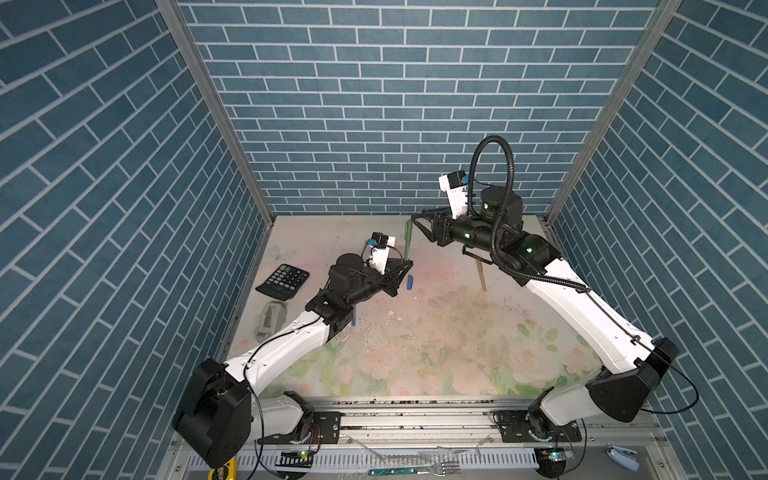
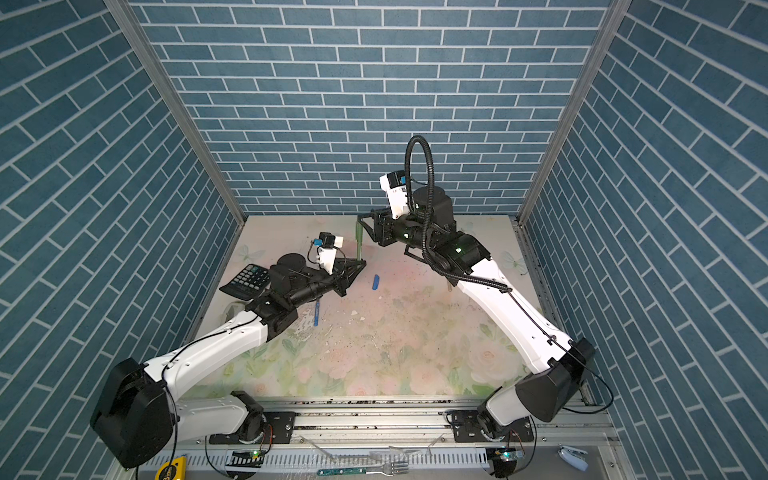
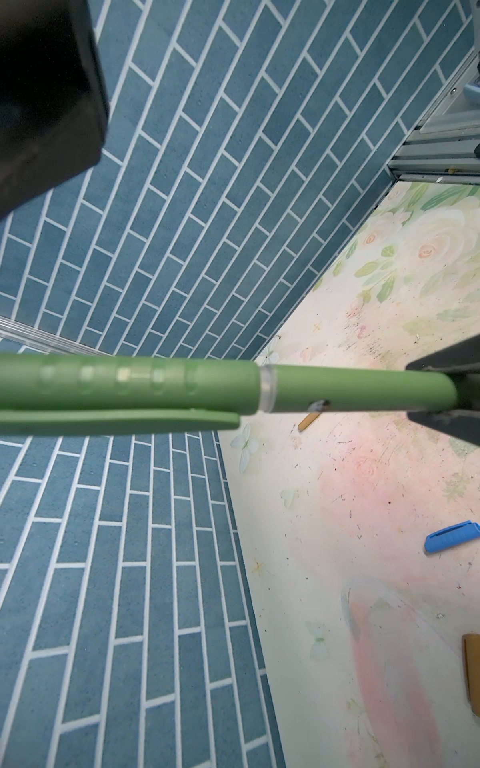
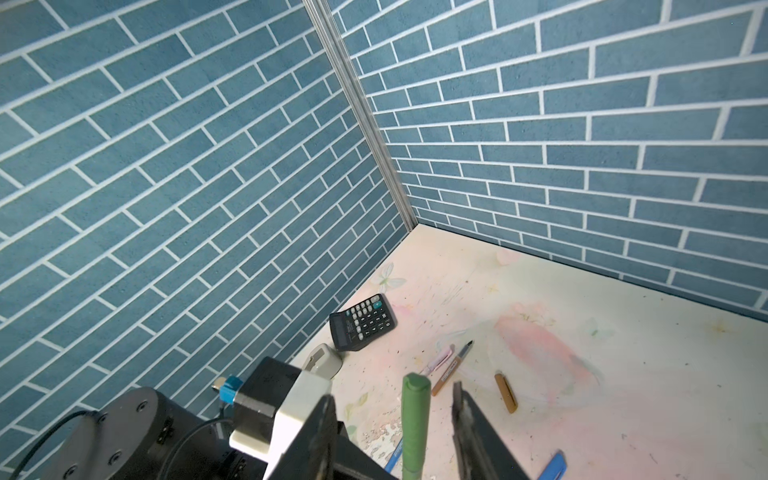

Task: Insert the pens into the pen caps
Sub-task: 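Lower the green cap with the right gripper down onto the pen nib, then press the green cap farther down onto the left-held pen with the right gripper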

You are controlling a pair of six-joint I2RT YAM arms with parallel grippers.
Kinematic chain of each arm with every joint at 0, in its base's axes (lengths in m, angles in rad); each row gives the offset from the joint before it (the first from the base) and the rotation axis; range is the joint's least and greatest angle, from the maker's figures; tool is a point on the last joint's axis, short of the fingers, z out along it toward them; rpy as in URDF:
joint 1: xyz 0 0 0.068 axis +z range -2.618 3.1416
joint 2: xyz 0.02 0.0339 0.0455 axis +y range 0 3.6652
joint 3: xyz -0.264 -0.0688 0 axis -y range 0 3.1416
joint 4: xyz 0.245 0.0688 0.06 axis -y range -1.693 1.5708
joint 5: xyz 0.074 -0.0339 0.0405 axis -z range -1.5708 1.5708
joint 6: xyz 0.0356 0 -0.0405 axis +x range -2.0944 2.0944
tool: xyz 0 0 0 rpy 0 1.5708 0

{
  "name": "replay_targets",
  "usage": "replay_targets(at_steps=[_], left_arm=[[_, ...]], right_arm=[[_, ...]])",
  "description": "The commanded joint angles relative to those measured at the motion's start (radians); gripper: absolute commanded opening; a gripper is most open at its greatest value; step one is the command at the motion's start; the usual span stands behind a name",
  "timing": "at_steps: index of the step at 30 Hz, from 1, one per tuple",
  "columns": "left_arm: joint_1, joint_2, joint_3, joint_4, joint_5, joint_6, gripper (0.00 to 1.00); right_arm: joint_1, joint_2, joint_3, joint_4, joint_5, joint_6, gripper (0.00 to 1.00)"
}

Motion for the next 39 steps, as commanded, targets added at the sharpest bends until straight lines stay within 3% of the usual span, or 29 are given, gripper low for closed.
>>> replay_targets(at_steps=[1,10,27,31,39], left_arm=[[0.003,0.007,-0.008,0.031,0.023,0.014,0.0],[0.003,0.008,-0.006,0.024,0.023,0.014,0.0],[0.003,0.001,0.0,0.01,0.018,0.01,0.0],[0.003,0.006,0.001,0.01,0.02,0.013,0.0],[0.003,-0.001,0.029,0.019,-0.016,0.013,0.0]], right_arm=[[-0.016,0.056,0.057,-0.066,0.005,-0.055,0.43],[-0.02,0.141,0.156,-0.126,-0.099,-0.054,0.34],[-0.019,0.126,0.082,-0.124,-0.151,-0.003,0.23],[-0.02,0.114,0.047,-0.087,-0.159,0.017,0.13],[-0.013,0.108,0.007,-0.055,-0.2,0.046,0.09]])
